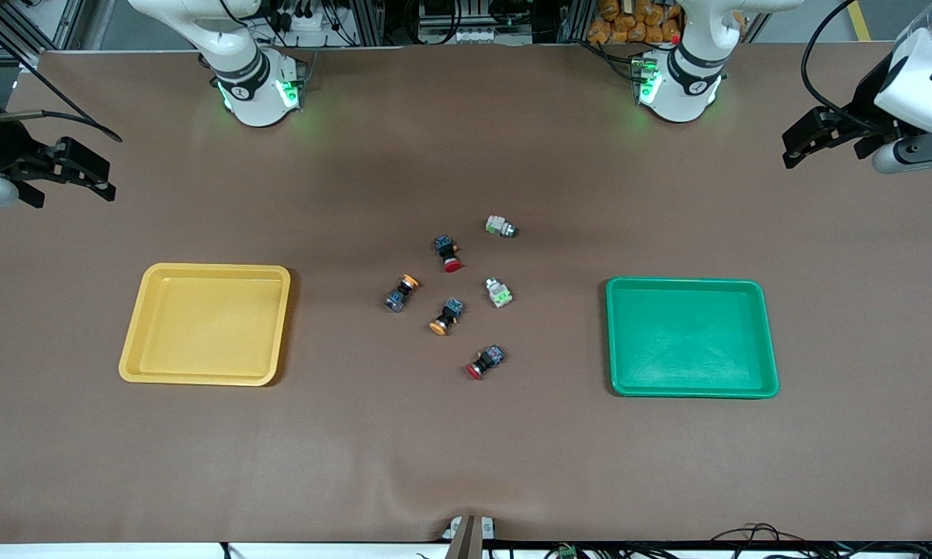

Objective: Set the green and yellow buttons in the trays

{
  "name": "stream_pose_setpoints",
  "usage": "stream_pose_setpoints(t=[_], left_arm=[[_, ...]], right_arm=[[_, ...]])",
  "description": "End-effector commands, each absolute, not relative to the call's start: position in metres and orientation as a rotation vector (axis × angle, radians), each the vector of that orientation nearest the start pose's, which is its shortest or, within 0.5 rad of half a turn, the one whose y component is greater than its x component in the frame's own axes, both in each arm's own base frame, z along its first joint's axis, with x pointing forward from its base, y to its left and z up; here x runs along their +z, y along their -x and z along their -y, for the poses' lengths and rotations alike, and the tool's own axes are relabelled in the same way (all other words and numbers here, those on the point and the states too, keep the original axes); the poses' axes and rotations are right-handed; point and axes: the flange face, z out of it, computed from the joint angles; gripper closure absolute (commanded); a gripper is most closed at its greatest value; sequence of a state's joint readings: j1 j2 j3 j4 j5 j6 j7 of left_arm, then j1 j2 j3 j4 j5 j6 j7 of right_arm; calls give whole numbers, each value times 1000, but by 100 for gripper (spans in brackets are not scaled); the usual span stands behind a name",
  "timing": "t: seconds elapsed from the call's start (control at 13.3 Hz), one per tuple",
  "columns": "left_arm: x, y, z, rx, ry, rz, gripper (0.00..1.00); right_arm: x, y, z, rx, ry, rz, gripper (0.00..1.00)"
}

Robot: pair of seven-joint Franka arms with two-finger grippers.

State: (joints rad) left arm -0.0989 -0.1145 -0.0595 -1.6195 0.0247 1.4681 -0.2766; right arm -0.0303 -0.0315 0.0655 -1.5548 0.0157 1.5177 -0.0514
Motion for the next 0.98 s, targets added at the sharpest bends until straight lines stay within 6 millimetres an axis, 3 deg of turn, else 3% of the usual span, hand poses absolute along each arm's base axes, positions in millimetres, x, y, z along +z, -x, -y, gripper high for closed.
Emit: stream_pose_setpoints(t=[0.0,0.9], left_arm=[[658,-506,76,42,3100,166,0],[659,-510,74,36,3102,173,0]], right_arm=[[648,-540,-20,14,3117,139,0],[646,-540,-18,21,3116,131,0]])
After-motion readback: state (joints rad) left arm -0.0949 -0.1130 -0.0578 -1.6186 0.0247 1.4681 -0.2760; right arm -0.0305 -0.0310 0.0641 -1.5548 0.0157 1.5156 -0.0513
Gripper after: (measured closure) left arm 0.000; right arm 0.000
